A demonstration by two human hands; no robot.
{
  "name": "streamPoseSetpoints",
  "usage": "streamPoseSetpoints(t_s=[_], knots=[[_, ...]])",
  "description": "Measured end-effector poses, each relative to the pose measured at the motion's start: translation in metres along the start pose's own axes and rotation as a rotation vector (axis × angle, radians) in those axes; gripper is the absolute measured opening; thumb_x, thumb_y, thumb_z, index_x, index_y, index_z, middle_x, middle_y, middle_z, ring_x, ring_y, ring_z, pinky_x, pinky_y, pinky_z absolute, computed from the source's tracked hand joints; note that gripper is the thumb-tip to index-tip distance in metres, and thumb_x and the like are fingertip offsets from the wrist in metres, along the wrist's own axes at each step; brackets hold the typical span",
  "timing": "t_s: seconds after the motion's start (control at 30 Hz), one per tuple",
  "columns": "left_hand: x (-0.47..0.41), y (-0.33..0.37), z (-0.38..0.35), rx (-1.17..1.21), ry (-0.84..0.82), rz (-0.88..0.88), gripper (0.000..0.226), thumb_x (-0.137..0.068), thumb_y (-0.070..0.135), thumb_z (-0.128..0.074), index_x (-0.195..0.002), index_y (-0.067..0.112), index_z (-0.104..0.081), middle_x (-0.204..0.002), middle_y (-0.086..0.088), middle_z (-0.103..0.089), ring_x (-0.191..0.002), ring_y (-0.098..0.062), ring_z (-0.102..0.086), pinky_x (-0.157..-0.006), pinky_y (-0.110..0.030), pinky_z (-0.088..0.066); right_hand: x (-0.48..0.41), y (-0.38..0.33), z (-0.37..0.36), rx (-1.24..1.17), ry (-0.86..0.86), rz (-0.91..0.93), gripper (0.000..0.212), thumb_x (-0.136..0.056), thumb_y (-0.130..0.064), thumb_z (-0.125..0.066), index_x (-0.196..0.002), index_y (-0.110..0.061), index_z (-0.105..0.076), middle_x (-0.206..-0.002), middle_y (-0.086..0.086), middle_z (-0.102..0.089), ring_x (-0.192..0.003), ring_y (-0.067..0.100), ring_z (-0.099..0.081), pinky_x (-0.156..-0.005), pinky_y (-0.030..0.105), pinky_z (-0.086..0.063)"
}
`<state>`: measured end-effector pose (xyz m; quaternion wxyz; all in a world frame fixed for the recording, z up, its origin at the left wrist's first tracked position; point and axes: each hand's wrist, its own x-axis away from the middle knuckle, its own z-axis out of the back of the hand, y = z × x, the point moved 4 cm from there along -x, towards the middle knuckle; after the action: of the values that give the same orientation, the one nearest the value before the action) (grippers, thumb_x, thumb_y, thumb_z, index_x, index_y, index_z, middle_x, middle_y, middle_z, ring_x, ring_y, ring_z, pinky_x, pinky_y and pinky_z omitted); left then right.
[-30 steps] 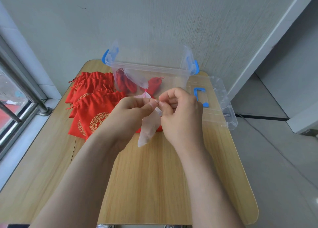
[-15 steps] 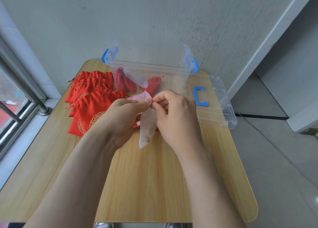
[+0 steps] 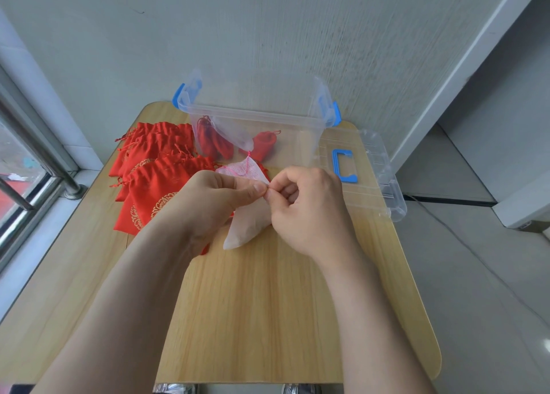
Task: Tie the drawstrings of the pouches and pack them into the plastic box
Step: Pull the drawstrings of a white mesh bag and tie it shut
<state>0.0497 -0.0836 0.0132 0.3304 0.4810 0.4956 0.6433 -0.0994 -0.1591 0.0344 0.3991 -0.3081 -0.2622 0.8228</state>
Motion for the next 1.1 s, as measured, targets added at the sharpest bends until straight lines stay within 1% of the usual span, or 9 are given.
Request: streamPoseSetpoints(t_s=[0.2, 0.3, 0.37, 0.43, 0.57, 0.7, 0.83, 0.97, 1.1], knots=[[0.000, 0.005, -0.003, -0.124, -0.052, -0.123, 0.019, -0.100, 0.028, -0.071, -0.102, 0.014, -0.084, -0.106, -0.011, -0.081, -0.112, -0.034, -0.073, -0.108, -0.057, -0.052, 0.003, 0.005, 0.000, -0.165, -0.093, -0.180, 0.027, -0.091, -0.032, -0.077, -0.070, -0.018, -0.068, -0.055, -0.014, -0.060, -0.055, 0.004, -0.055, -0.053, 0.016, -0.041], [0.001, 0.009, -0.008, -0.226, -0.058, -0.254, 0.017, -0.105, 0.019, -0.064, -0.103, 0.009, -0.078, -0.099, -0.008, -0.081, -0.095, -0.018, -0.074, -0.091, -0.047, -0.056, 0.003, 0.007, -0.002, -0.309, -0.129, -0.325, 0.027, -0.084, -0.035, -0.073, -0.068, -0.014, -0.070, -0.062, -0.006, -0.069, -0.061, 0.011, -0.063, -0.061, 0.030, -0.054], [0.001, 0.012, -0.010, -0.336, -0.035, -0.351, 0.014, -0.107, 0.014, -0.062, -0.103, 0.010, -0.074, -0.096, -0.006, -0.080, -0.090, -0.013, -0.072, -0.083, -0.043, -0.055, 0.003, 0.011, 0.000, -0.485, -0.152, -0.457, 0.018, -0.083, -0.021, -0.070, -0.071, -0.008, -0.075, -0.067, 0.004, -0.073, -0.063, 0.018, -0.067, -0.063, 0.035, -0.053], [0.000, 0.013, -0.013, -0.403, -0.031, -0.417, 0.013, -0.106, 0.012, -0.060, -0.106, 0.014, -0.073, -0.097, -0.003, -0.078, -0.095, -0.014, -0.075, -0.091, -0.044, -0.058, 0.005, 0.012, 0.002, -0.612, -0.189, -0.569, 0.013, -0.087, -0.009, -0.070, -0.079, -0.002, -0.077, -0.071, 0.010, -0.073, -0.063, 0.019, -0.067, -0.061, 0.030, -0.049], [0.003, 0.015, -0.017, -0.458, -0.006, -0.493, 0.018, -0.099, 0.025, -0.059, -0.107, 0.023, -0.075, -0.098, 0.001, -0.078, -0.096, -0.020, -0.075, -0.092, -0.052, -0.058, 0.009, 0.015, 0.003, -0.703, -0.204, -0.681, 0.015, -0.090, -0.010, -0.072, -0.090, 0.003, -0.079, -0.075, 0.011, -0.074, -0.065, 0.019, -0.067, -0.065, 0.032, -0.049], [0.006, 0.014, -0.018, -0.508, 0.037, -0.498, 0.019, -0.093, 0.029, -0.061, -0.102, 0.026, -0.077, -0.094, 0.006, -0.078, -0.091, -0.013, -0.075, -0.089, -0.045, -0.060, 0.011, 0.015, 0.005, -0.660, -0.178, -0.680, 0.015, -0.089, -0.010, -0.071, -0.089, 0.003, -0.079, -0.074, 0.011, -0.075, -0.064, 0.017, -0.065, -0.060, 0.027, -0.050], [0.011, 0.013, -0.023, -0.731, 0.159, -0.580, 0.012, -0.092, 0.019, -0.069, -0.099, 0.023, -0.078, -0.083, 0.010, -0.074, -0.083, -0.004, -0.069, -0.081, -0.028, -0.055, 0.014, 0.014, 0.004, -0.579, -0.166, -0.659, 0.016, -0.087, -0.006, -0.067, -0.086, 0.006, -0.077, -0.068, 0.009, -0.071, -0.061, 0.018, -0.065, -0.056, 0.025, -0.048], [0.017, 0.014, -0.025, -0.803, 0.191, -0.634, 0.007, -0.090, 0.018, -0.071, -0.094, 0.022, -0.075, -0.076, 0.017, -0.069, -0.080, 0.004, -0.065, -0.072, -0.009, -0.044, 0.015, 0.010, 0.001, -0.460, -0.196, -0.577, 0.018, -0.081, -0.014, -0.068, -0.078, 0.001, -0.077, -0.068, 0.011, -0.074, -0.064, 0.019, -0.068, -0.065, 0.033, -0.051], [0.021, 0.014, -0.024, -0.805, 0.218, -0.658, 0.014, -0.082, 0.030, -0.066, -0.088, 0.019, -0.072, -0.074, 0.017, -0.066, -0.076, 0.004, -0.063, -0.069, -0.005, -0.040, 0.014, 0.009, 0.001, -0.455, -0.207, -0.559, 0.016, -0.080, -0.017, -0.069, -0.078, -0.005, -0.080, -0.075, 0.011, -0.077, -0.074, 0.023, -0.072, -0.072, 0.036, -0.055]])
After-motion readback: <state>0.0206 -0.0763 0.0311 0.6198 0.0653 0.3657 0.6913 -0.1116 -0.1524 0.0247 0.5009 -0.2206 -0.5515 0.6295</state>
